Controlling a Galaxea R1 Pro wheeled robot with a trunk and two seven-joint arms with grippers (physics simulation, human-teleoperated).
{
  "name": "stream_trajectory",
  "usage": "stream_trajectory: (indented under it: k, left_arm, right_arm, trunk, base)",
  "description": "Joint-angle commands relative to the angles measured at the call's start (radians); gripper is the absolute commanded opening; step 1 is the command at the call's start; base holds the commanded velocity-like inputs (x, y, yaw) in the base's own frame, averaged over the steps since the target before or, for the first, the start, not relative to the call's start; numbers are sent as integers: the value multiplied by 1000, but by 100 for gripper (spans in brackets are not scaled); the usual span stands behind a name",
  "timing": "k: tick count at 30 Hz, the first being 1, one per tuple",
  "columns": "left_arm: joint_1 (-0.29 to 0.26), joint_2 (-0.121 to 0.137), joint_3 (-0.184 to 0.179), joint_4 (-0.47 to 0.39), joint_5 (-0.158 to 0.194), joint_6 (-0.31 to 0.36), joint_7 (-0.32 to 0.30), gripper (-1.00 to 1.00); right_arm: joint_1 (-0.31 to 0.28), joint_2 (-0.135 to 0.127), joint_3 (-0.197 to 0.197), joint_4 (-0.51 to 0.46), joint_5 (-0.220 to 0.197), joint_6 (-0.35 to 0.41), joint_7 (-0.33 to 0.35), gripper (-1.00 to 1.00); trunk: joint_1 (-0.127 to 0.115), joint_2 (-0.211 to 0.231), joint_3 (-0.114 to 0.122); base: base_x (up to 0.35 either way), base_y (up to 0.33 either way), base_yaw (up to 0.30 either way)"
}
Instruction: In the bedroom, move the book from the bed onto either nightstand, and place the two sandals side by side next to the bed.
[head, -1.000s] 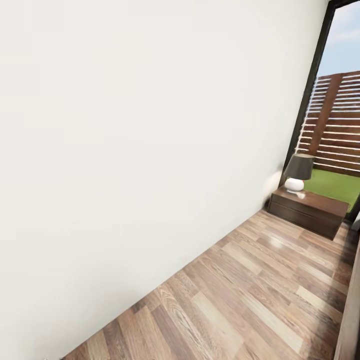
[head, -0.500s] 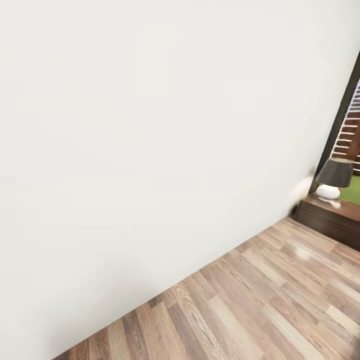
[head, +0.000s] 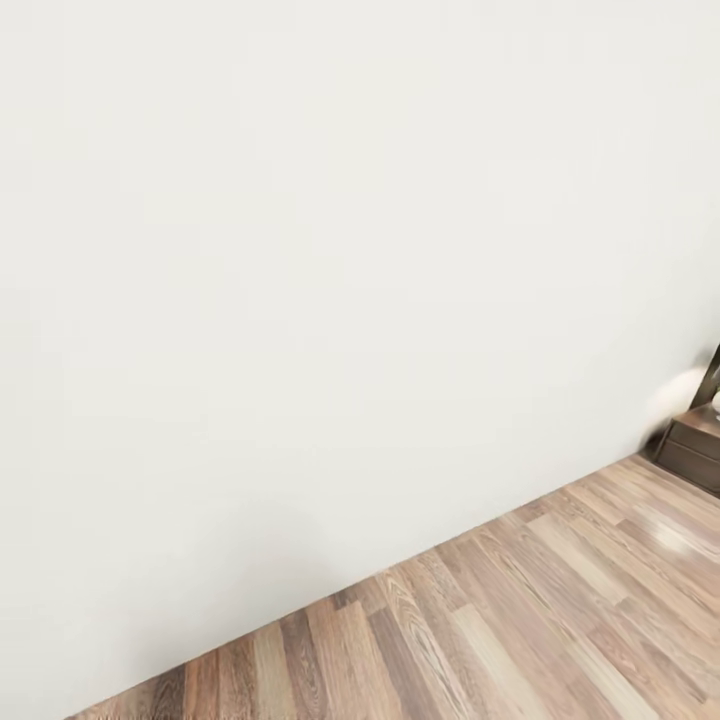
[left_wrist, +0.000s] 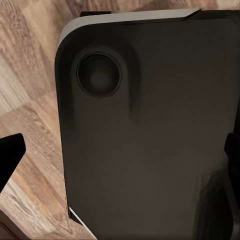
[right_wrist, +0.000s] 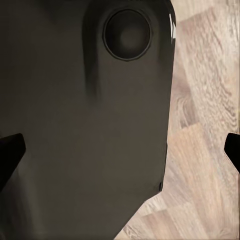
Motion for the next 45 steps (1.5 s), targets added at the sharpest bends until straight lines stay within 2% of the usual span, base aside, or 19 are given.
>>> stream_trajectory:
  k: [1, 45]
  left_arm:
    - [0, 0, 0, -1, 0, 0, 0, 100]
    - [0, 0, 2, -1, 0, 0, 0, 100]
  right_arm:
    - [0, 0, 0, 0, 0, 0, -1, 100]
    - [0, 0, 1, 0, 0, -1, -3, 100]
  trunk:
    - [0, 0, -1]
    - [0, 0, -1]
  base:
    - [0, 0, 294]
    - [0, 0, 295]
